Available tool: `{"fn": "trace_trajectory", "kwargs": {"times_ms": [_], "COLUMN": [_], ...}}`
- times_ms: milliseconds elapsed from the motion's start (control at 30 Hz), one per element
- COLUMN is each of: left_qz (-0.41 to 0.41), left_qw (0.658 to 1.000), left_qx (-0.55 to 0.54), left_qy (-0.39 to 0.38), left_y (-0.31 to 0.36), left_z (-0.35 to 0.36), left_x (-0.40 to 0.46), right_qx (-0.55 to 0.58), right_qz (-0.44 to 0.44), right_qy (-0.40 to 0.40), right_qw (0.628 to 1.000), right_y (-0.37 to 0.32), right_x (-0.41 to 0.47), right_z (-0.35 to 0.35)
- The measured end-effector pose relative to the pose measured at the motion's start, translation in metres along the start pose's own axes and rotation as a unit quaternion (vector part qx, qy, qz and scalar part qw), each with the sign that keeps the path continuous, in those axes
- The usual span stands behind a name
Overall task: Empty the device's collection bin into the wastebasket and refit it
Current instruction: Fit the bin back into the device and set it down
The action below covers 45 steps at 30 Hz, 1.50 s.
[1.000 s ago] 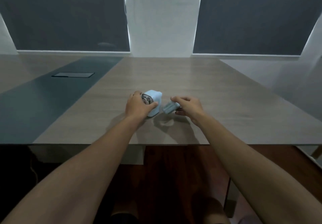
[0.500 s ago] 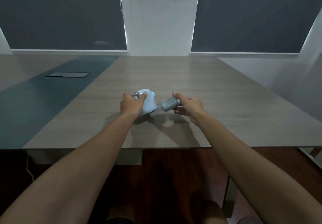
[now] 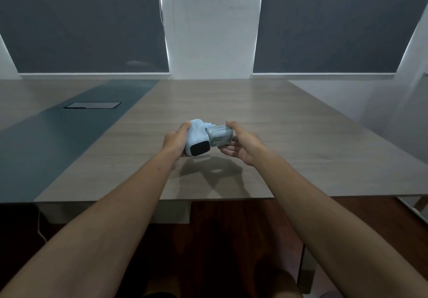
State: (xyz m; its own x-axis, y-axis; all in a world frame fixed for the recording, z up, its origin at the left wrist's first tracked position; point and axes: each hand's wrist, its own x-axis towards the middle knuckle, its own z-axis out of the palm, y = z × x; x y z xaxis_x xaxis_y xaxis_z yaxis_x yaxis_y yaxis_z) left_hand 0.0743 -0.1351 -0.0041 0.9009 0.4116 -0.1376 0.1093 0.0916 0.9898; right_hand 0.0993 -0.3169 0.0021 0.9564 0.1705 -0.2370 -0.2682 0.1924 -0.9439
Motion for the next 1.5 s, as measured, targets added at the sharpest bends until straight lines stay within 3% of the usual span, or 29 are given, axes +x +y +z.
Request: {"fn": "trace_trajectory", "kwargs": {"times_ms": [333,633,900,1067,1200,1500], "left_qz": [0.037,0.051,0.107,0.136,0.134,0.133], "left_qw": [0.999,0.998,0.988,0.948,0.928,0.91], "left_qx": [-0.001,0.018,0.071,0.21,0.231,0.253], "left_qy": [-0.022,-0.023,0.08,0.198,0.261,0.298], "left_y": [0.004,0.005,0.009,0.011,0.004,-0.013], "left_z": [0.022,0.018,-0.032,-0.084,-0.119,-0.15], "left_x": [-0.005,-0.005,-0.014,-0.021,-0.025,-0.025], "right_qx": [-0.084,-0.076,-0.172,-0.179,-0.193,-0.203], "right_qz": [-0.017,0.023,-0.018,-0.035,-0.049,-0.075], "right_qy": [-0.001,-0.044,-0.036,-0.067,-0.078,-0.075], "right_qw": [0.996,0.996,0.984,0.981,0.977,0.973], "right_y": [0.009,0.008,0.015,0.028,0.041,0.049], "right_x": [-0.009,-0.016,-0.011,-0.013,-0.018,-0.02], "right_z": [0.012,0.01,0.047,0.083,0.105,0.123]}}
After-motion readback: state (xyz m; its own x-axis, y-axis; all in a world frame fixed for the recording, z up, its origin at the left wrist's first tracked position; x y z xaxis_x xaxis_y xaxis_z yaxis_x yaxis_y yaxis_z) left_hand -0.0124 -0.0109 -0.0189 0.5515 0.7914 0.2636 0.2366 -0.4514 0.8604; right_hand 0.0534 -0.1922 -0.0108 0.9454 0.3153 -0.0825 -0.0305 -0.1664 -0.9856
